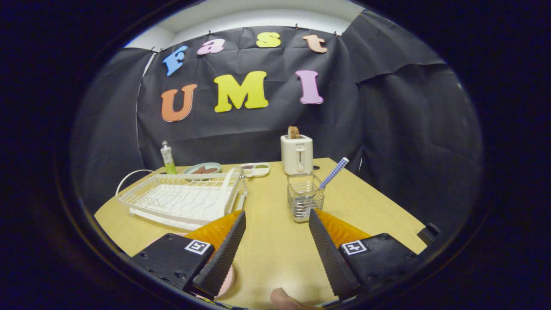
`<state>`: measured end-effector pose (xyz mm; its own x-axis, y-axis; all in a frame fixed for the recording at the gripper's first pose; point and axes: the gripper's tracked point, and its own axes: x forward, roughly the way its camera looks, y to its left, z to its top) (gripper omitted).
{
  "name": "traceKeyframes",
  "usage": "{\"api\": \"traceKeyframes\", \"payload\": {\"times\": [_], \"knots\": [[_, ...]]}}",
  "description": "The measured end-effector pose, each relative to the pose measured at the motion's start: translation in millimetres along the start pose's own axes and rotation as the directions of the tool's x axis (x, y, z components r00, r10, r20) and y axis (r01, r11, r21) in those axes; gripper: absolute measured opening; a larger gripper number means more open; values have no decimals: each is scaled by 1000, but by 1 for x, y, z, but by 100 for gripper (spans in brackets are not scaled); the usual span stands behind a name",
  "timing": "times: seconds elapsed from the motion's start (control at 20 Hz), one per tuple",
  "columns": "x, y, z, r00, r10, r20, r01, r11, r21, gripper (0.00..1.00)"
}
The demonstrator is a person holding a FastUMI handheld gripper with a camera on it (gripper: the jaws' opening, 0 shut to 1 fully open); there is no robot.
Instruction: Take the plate from the dish rack, then take the spoon from the basket and place it into the plate.
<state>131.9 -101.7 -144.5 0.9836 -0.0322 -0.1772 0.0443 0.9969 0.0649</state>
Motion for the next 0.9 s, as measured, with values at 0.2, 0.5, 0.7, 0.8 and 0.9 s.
{"api": "traceKeyframes", "payload": {"times": [0.2, 0.5, 0.7, 0.8, 0.9], "knots": [[27, -48, 14, 998, -43, 52, 41, 999, 32, 97], [85, -89, 32, 998, -42, 53, 44, 998, -37, 98], [112, -84, 49, 995, -6, 98, 9, 999, -33, 95], [126, -76, 55, 993, 22, 115, -19, 999, -30, 88], [134, -72, 54, 994, 35, 105, -31, 999, -43, 73]]}}
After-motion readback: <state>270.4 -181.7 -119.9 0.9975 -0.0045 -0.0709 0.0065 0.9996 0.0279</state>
